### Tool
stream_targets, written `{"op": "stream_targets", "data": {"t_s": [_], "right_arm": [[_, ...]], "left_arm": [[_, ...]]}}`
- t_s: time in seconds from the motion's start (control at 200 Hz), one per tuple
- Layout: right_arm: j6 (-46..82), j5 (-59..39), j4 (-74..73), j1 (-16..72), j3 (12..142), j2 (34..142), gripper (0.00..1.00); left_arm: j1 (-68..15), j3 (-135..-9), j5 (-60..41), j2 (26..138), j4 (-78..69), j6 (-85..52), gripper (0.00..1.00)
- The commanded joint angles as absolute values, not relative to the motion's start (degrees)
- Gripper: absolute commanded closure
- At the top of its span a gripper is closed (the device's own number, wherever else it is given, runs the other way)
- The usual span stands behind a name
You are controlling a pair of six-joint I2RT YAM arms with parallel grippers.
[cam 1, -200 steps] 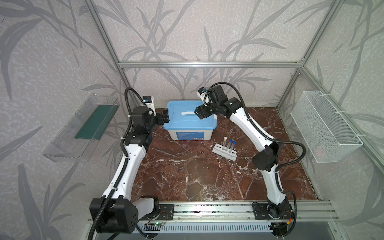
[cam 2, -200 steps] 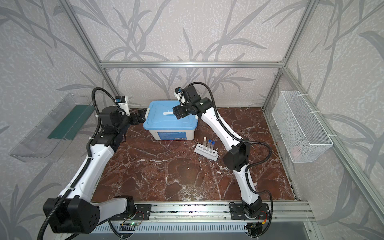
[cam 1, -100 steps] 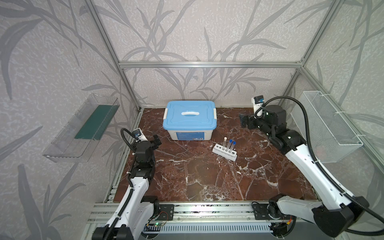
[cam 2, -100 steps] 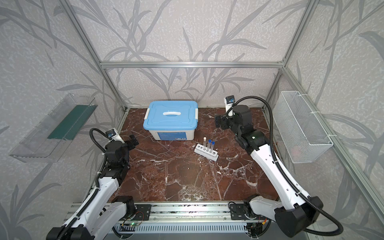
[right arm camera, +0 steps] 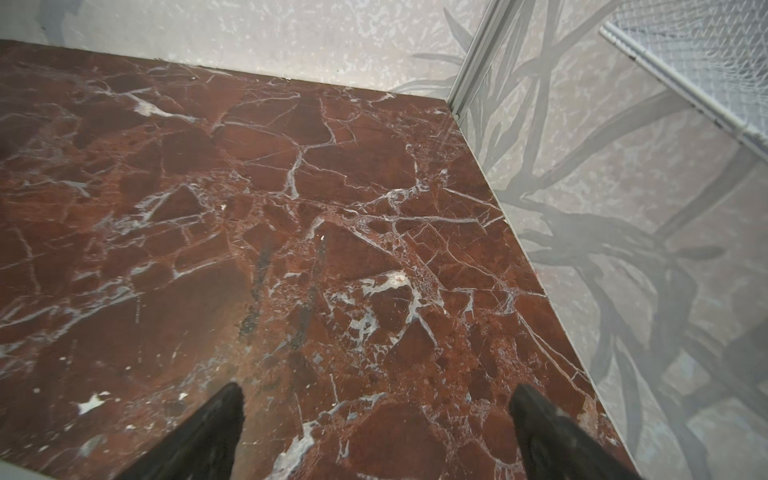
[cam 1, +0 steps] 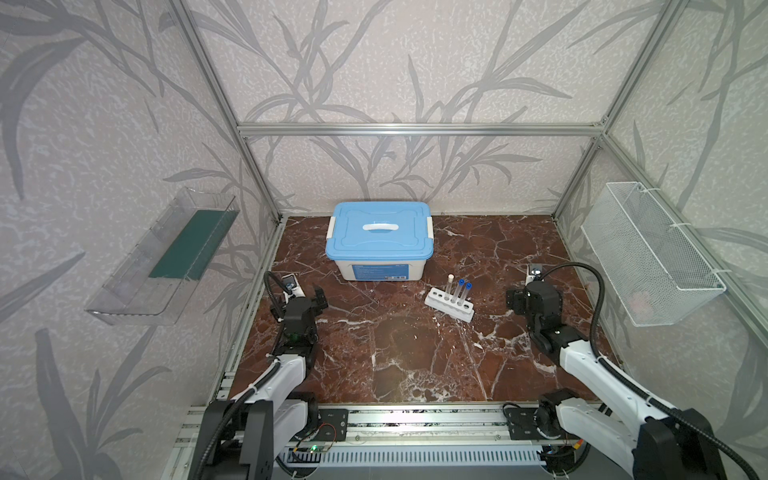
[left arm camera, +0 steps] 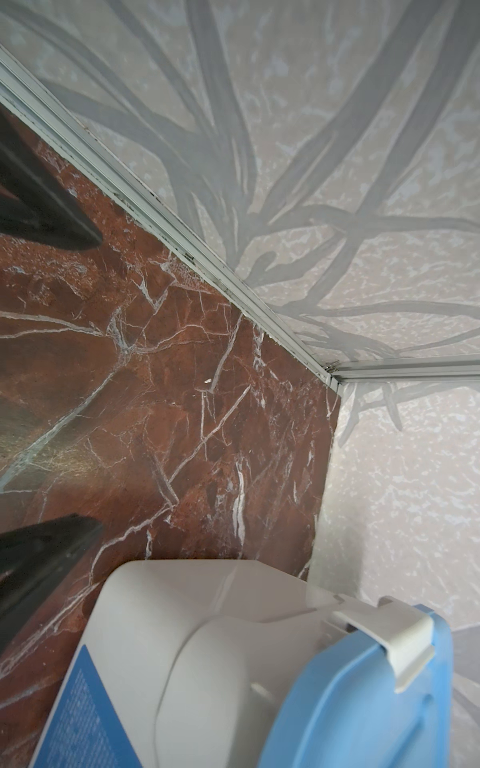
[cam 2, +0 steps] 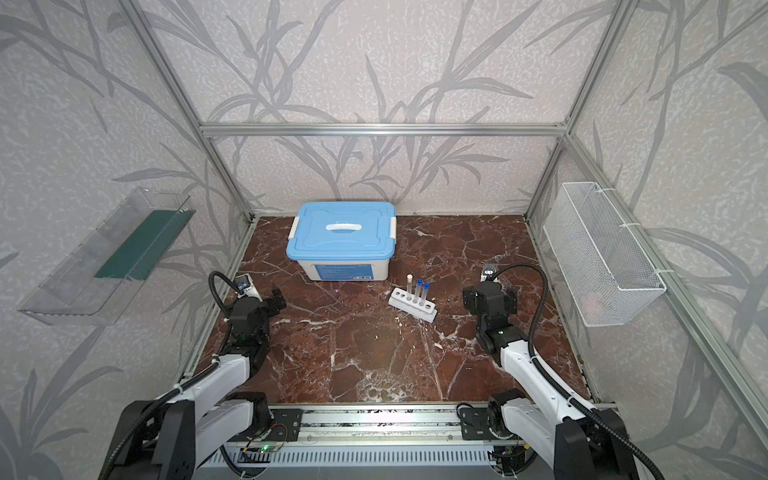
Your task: Organize the chemistry lab equipment
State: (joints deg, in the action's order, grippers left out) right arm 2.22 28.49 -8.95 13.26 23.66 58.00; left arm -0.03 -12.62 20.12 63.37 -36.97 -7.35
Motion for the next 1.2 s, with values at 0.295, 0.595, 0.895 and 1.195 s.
{"op": "stream_targets", "data": {"t_s": [0.295, 0.595, 0.895, 1.195], "right_arm": [[-1.55, 25.75, -56.61, 11.34, 14.86, 78.4, 0.01], [-4.3, 15.28, -68.01, 9.24, 16.89, 92.77, 0.01], [-4.11, 14.02, -66.84, 8.79, 16.79, 92.11, 0.01], [-3.89, 13.89, -65.77, 8.79, 17.14, 91.83, 0.01]], "left_arm": [[0.41, -17.9, 9.16, 88.42, -59.22, -2.4, 0.01], [1.88, -21.5, 4.92, 89.52, -53.86, -2.14, 0.01], [1.81, -21.53, 4.31, 89.82, -54.25, -1.41, 0.01], [1.89, -21.45, 4.31, 89.76, -54.25, -1.41, 0.01]]}}
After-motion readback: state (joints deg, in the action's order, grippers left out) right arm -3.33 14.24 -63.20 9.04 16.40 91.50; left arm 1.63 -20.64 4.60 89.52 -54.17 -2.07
